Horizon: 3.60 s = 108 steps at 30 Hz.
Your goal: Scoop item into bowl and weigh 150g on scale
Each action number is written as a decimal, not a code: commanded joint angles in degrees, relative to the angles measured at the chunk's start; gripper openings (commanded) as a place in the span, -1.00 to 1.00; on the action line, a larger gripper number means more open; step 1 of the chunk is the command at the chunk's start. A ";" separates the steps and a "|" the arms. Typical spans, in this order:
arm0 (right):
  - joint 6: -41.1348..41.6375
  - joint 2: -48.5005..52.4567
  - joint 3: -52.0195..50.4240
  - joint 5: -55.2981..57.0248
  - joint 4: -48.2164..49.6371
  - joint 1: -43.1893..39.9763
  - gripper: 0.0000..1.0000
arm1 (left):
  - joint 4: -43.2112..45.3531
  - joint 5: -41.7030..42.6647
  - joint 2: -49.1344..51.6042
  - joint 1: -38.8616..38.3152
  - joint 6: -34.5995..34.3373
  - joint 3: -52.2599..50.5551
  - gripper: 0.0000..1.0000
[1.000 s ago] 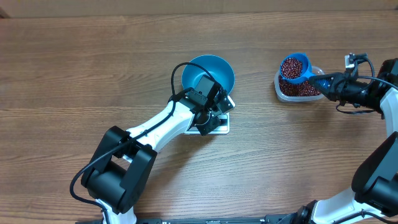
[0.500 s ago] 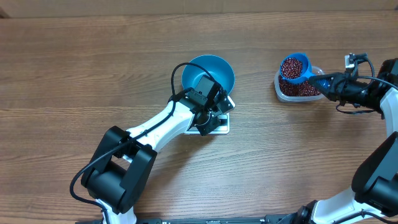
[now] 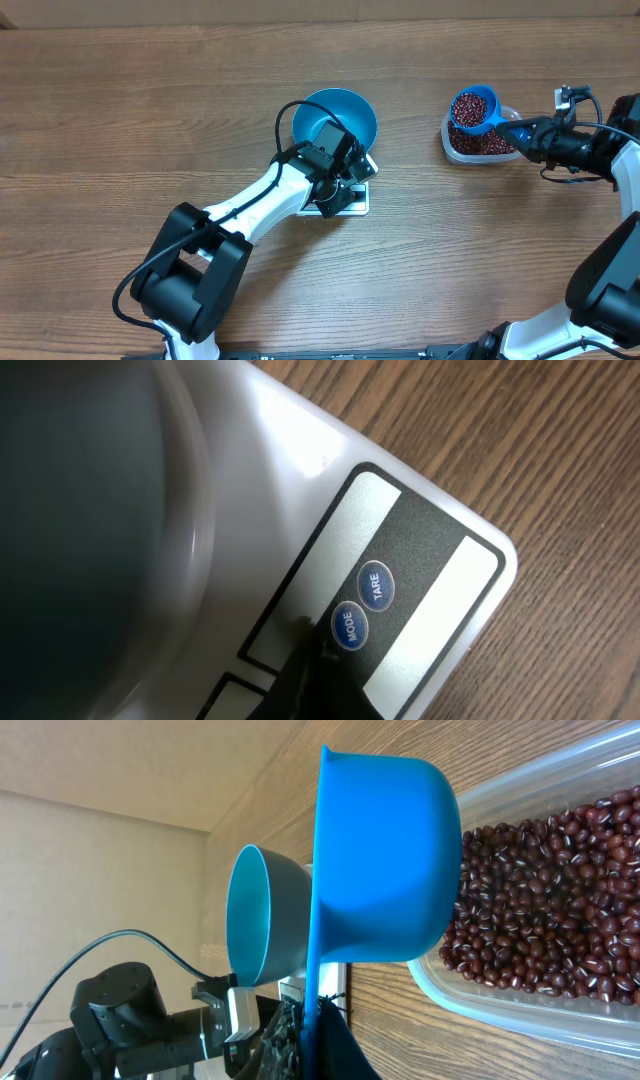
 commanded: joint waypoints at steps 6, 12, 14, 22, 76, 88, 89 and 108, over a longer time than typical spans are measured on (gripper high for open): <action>-0.83 0.24 -0.37 -1.40 0.35 -0.26 -0.93 | -0.39 1.79 3.74 0.24 1.03 0.76 -0.91; -0.83 0.24 -0.37 -1.40 0.37 -0.26 -0.93 | -0.76 1.77 3.76 0.24 1.07 0.76 -0.91; -0.83 0.24 -0.37 -1.40 0.37 -0.26 -0.93 | -0.90 1.77 3.76 0.26 1.05 0.76 -0.91; -0.85 0.24 -0.37 -1.38 0.39 -0.26 -0.93 | -1.97 1.77 3.76 0.24 0.83 0.74 -0.92; -0.83 0.24 -0.37 -1.40 1.38 -0.26 -0.93 | -7.10 -0.85 -11.61 -2.03 0.87 0.85 -0.91; -0.83 0.24 -0.37 -1.40 1.42 -0.26 -0.92 | -3.04 -4.44 -19.78 -1.46 0.59 0.85 -0.92; -0.83 0.24 -0.37 -1.40 1.42 -0.26 -0.93 | -1.90 -5.20 -19.69 -1.11 0.59 0.85 -0.92; -0.85 0.24 -0.37 -1.40 1.40 -0.26 -0.93 | 8.94 -4.83 -11.82 6.62 -1.11 0.85 -0.92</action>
